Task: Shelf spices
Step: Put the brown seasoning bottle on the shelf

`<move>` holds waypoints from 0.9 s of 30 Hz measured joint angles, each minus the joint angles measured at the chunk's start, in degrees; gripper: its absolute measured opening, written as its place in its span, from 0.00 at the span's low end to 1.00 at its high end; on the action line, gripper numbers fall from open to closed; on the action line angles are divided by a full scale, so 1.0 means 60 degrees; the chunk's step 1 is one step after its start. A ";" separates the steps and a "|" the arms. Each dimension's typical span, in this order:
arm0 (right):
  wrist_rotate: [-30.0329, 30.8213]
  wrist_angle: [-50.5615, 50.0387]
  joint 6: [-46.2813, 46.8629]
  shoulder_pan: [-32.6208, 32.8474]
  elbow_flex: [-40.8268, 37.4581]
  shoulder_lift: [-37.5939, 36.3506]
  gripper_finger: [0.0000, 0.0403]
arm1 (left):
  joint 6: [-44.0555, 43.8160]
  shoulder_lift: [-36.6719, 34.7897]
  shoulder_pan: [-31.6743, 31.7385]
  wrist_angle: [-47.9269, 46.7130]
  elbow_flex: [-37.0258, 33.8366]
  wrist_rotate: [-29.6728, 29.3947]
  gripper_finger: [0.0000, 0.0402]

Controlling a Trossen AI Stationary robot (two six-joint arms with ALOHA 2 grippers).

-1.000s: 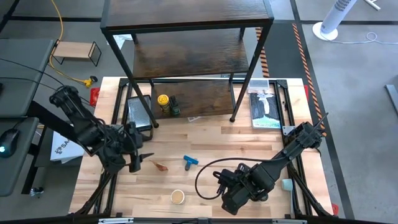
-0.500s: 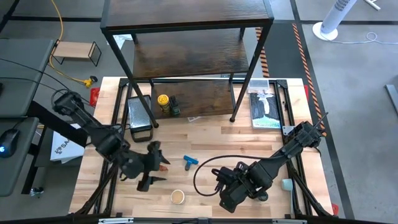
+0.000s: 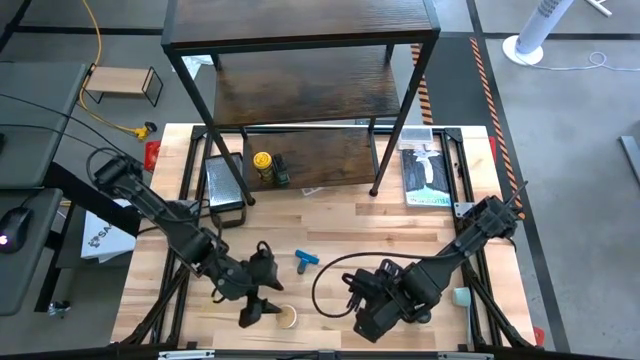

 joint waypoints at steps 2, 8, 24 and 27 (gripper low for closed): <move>0.0378 0.0001 -0.0001 0.0088 0.0000 0.0000 0.71 | -0.0525 0.0138 -0.0090 0.0008 0.0000 -0.0023 0.70; 0.0825 0.0000 -0.0002 0.0271 0.0000 0.0000 0.71 | -0.0968 0.0509 -0.0657 -0.0796 0.0038 -0.0969 0.70; 0.1077 -0.0007 0.0072 0.0314 0.0000 0.0000 0.71 | 0.3131 0.3405 -0.1235 -0.2122 0.2480 -0.1411 0.70; 0.1165 -0.0004 0.0072 0.0311 0.0000 0.0000 0.71 | 0.3466 0.3365 -0.1199 -0.2130 0.2621 -0.1608 0.70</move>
